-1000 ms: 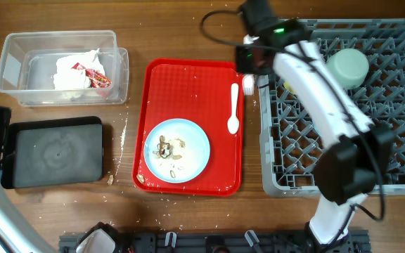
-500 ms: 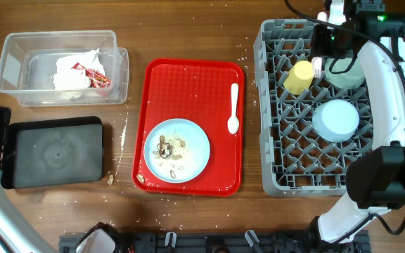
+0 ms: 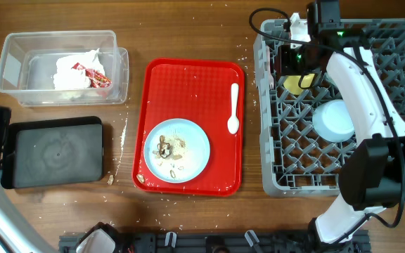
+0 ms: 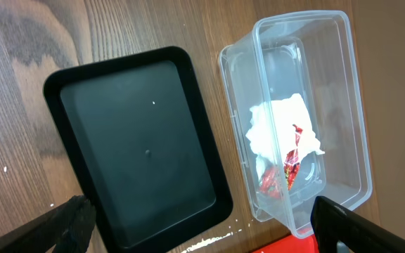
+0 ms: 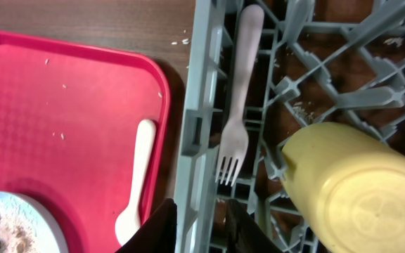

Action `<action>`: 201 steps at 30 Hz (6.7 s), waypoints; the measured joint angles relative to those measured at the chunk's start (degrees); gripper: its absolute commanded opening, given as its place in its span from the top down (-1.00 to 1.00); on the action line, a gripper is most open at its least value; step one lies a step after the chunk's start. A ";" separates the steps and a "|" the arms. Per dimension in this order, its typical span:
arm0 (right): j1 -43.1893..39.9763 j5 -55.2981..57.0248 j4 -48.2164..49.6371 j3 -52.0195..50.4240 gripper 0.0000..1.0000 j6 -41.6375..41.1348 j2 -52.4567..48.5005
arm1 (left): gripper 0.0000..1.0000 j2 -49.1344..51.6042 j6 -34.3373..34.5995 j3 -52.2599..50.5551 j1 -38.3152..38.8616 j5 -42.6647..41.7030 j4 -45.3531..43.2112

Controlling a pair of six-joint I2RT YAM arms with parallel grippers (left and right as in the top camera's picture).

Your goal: Sort waste into correct bins and load items into the dishwasher rack

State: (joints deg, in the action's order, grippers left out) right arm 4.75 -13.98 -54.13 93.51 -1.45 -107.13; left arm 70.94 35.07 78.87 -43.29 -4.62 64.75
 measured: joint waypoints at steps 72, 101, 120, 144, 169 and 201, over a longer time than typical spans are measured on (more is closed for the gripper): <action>2.60 2.51 -2.01 -2.03 -0.36 -7.65 3.10 | -1.00 0.00 0.00 0.00 0.00 0.00 0.00; 0.72 -57.96 20.76 -0.72 -0.99 0.28 7.19 | -1.00 0.00 0.00 -0.02 -0.07 -6.73 1.27; -10.56 -67.41 52.94 -0.48 -0.99 -38.23 7.39 | -0.76 5.88 -5.79 -1.33 58.69 -22.64 -3.10; -13.22 -60.26 50.27 -0.48 -0.99 -38.91 7.39 | 0.46 44.24 22.73 -1.46 89.15 13.25 -11.67; -13.22 -59.84 50.27 -0.48 -1.00 -39.08 7.39 | 0.92 45.33 22.64 9.11 89.31 23.43 4.57; -13.22 -59.84 50.23 -0.48 -1.00 -39.08 7.39 | 0.92 39.71 21.18 18.16 40.96 30.32 12.52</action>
State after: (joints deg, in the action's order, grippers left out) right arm -8.47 -73.82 -3.90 93.03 -40.53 -99.74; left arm 110.65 56.25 97.03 -2.33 25.69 77.28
